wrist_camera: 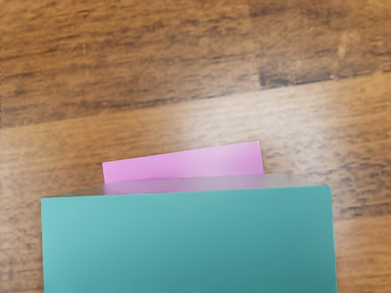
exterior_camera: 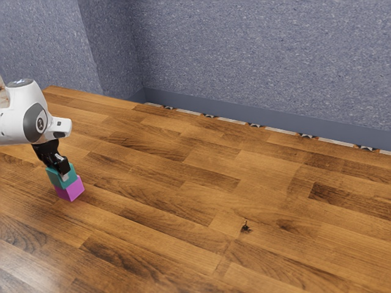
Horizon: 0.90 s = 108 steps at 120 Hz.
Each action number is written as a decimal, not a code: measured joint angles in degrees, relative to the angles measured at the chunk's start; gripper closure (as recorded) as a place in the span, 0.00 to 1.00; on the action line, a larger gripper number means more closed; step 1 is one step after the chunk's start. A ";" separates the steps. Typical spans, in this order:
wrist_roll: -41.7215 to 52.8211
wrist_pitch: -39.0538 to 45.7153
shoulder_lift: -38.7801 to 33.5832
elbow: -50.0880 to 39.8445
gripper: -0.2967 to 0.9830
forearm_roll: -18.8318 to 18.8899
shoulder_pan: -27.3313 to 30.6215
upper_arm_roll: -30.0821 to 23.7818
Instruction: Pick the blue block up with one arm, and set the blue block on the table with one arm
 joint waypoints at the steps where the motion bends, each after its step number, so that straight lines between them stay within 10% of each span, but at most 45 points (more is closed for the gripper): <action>1: 0.00 0.00 0.00 0.00 0.43 0.00 0.00 0.00; 65: -0.84 -0.25 -1.06 4.11 0.46 0.83 -0.32 -1.36; 108: -1.72 -5.27 14.31 23.96 0.47 -1.13 3.03 -10.07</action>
